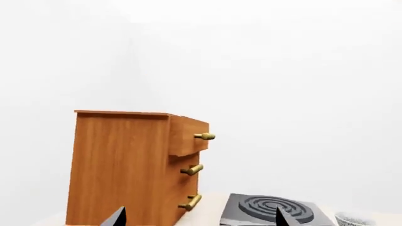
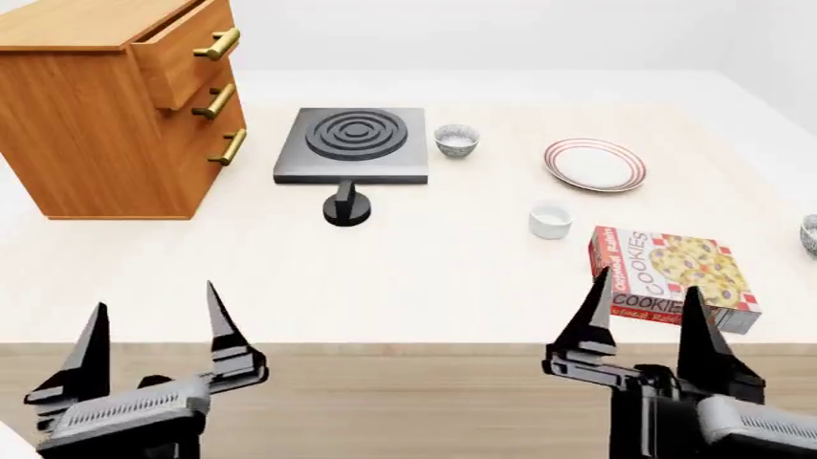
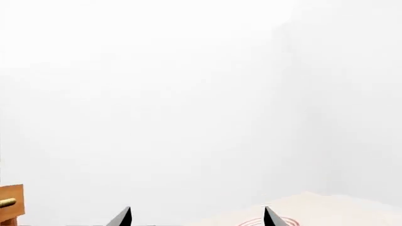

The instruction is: Pick the akita bowl next to the cookies box and place it on the plate.

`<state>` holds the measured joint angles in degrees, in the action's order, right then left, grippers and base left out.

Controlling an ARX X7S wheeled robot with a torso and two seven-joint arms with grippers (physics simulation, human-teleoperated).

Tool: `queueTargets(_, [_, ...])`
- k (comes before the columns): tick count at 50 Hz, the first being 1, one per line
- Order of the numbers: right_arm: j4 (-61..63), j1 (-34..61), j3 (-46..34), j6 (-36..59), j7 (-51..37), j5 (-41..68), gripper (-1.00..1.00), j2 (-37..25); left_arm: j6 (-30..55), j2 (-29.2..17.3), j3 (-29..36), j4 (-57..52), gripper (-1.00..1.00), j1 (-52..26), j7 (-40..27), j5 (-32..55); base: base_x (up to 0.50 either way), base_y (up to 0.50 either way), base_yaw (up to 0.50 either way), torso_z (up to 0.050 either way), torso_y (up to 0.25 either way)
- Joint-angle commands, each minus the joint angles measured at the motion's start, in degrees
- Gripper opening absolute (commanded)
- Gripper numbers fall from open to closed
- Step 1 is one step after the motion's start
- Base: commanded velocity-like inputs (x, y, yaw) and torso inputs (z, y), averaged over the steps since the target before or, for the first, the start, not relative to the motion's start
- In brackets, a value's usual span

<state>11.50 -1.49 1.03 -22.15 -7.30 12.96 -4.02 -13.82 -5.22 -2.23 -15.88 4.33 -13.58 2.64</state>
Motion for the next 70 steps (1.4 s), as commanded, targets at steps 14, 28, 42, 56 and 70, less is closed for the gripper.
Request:
queueTargets(14, [7.67, -0.18, 3.49, -8.8, -2.51, 9.38, 1.0, -2.19, -14.99, 0.09, -8.42, -9.28, 1.0, 4.12, -8.43, -2.1, 0.0, -0.43, 0.0, 0.0, 0.0])
queueTargets(28, [7.64, -0.36, 2.2, -8.69, -2.79, 9.85, 1.0, -3.31, -14.67, -1.18, -7.39, -8.63, 1.0, 4.08, -9.53, -1.74, 0.0, -0.5, 0.0, 0.0, 0.0])
queueTargets(42, [7.63, -0.83, 0.73, -9.25, -2.36, 10.07, 1.0, -4.23, -13.15, -2.38, -6.22, -8.03, 1.0, 3.66, -10.07, -1.5, 0.0, -0.5, 0.0, 0.0, 0.0])
queueTargets(56, [7.88, -1.15, -0.14, -9.42, -2.42, 10.02, 1.0, -5.04, -12.27, -3.08, -5.44, -7.98, 1.0, 3.56, -10.86, -1.22, 0.0, -0.5, 0.0, 0.0, 0.0])
queueTargets(70, [9.25, -1.72, -2.39, -7.69, -2.16, 6.56, 1.0, -6.46, -12.1, -3.71, -4.74, -7.83, 1.0, 3.6, -11.55, -1.22, 0.0, -0.32, 0.0, 0.0, 0.0])
